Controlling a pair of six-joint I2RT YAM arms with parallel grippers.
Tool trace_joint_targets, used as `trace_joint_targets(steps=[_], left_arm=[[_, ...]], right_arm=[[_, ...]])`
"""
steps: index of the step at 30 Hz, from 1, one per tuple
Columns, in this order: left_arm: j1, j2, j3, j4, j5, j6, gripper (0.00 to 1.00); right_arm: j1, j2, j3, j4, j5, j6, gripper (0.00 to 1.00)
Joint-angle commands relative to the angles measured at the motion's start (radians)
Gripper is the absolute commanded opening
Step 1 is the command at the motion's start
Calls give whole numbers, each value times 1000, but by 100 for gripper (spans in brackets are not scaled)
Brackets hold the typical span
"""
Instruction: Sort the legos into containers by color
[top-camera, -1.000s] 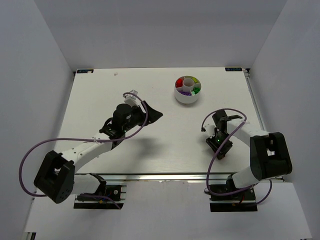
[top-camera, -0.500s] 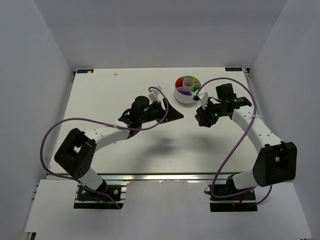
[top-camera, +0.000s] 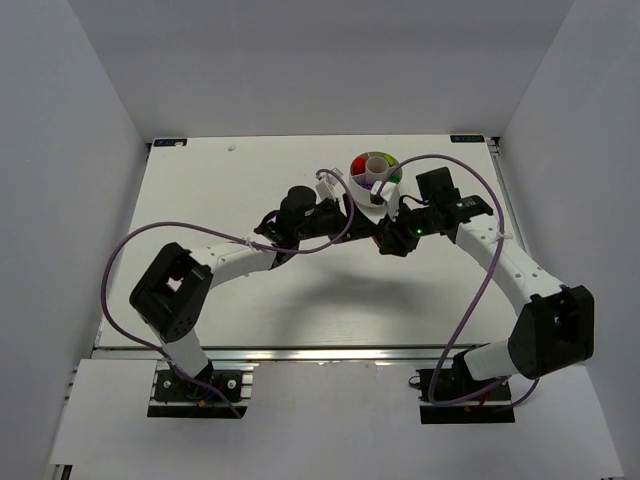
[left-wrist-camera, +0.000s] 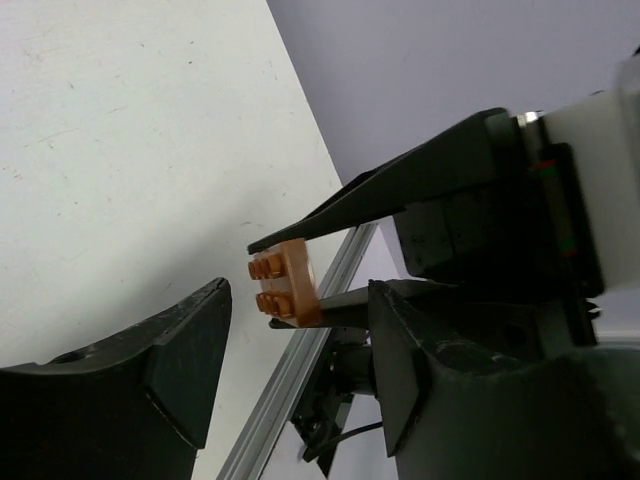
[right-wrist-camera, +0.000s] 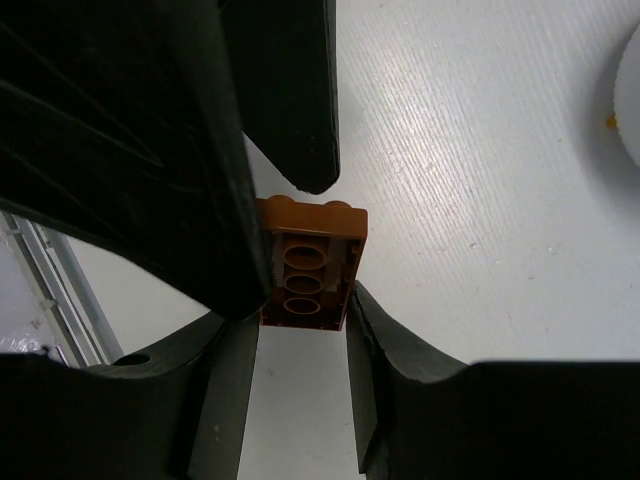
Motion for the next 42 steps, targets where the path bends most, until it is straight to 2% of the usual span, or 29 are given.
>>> trace_joint_targets(steps=[1,13,20,25,28,31,32,33,39,42], left_arm=[[-6,2,39,-15,17,13,66],[-21,62,149,-130,0,75,48],[-33,70,177,-205,10,117,25],[-37,59,180,-258,10,147,13],[-37,53,183,-271,2,155,1],[-35,50,204,-313,-36,190,0],[-34,50,215,-351,-48,201,0],[-30,53,244,-371,-61,216,0],[29,99,359,-498,-131,296,0],[65,149,469,-528,-157,338,0]], right_arm=[[13,-45,47,39,-28,10,3],[33,-78,21,62,-11,26,3],[35,-81,10,88,14,60,5],[33,-78,13,108,31,80,7],[33,-81,6,122,31,88,19],[33,-81,-2,127,61,94,59],[30,-81,-5,127,68,96,86],[27,-86,-8,127,68,92,89],[-34,-152,-60,145,91,79,89],[-100,-196,-94,157,62,80,89]])
